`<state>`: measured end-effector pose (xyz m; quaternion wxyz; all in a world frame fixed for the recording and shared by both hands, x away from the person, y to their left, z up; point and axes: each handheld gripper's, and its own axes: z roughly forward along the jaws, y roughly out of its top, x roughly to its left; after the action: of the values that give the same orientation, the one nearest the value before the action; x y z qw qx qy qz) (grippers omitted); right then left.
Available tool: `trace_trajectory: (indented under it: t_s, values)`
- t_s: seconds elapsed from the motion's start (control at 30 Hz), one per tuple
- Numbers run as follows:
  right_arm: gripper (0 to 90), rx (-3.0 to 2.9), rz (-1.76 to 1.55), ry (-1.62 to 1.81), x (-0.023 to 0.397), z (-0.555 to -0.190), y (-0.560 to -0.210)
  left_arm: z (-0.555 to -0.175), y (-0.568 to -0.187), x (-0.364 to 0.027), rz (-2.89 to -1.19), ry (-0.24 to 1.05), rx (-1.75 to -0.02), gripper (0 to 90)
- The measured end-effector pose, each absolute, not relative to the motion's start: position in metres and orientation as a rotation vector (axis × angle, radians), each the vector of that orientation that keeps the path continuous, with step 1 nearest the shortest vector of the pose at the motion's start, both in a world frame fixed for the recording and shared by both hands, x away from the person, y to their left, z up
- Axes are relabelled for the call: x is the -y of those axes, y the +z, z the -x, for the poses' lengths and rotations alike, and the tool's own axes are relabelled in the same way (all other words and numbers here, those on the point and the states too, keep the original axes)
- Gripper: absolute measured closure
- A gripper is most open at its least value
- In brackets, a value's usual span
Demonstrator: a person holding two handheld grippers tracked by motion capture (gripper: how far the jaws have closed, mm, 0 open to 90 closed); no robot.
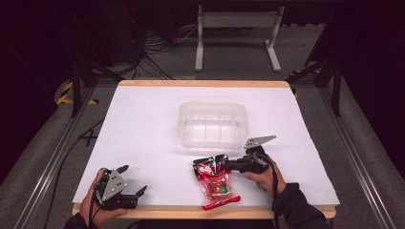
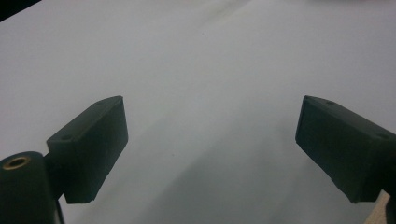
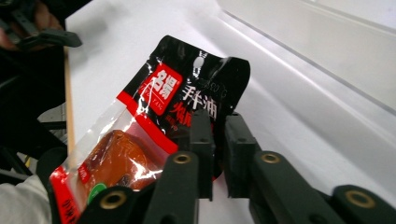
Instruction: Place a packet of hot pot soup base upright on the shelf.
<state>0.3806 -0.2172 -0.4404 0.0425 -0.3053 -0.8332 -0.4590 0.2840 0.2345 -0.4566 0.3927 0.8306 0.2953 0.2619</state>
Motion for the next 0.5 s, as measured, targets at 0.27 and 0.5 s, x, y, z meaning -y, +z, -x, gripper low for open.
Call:
trace_trajectory:
  t_s: [0.27,0.5]
  values:
    - [90.0,2.529,0.836,-1.469,0.221,-0.374,-0.425,-0.284,-0.456,-0.235,-2.104,0.668,-0.75,9.9]
    - [90.0,2.564,0.763,-1.605,0.224,-0.355,-0.392,-0.283,-0.456,-0.235,-2.102,0.667,-0.753,9.9]
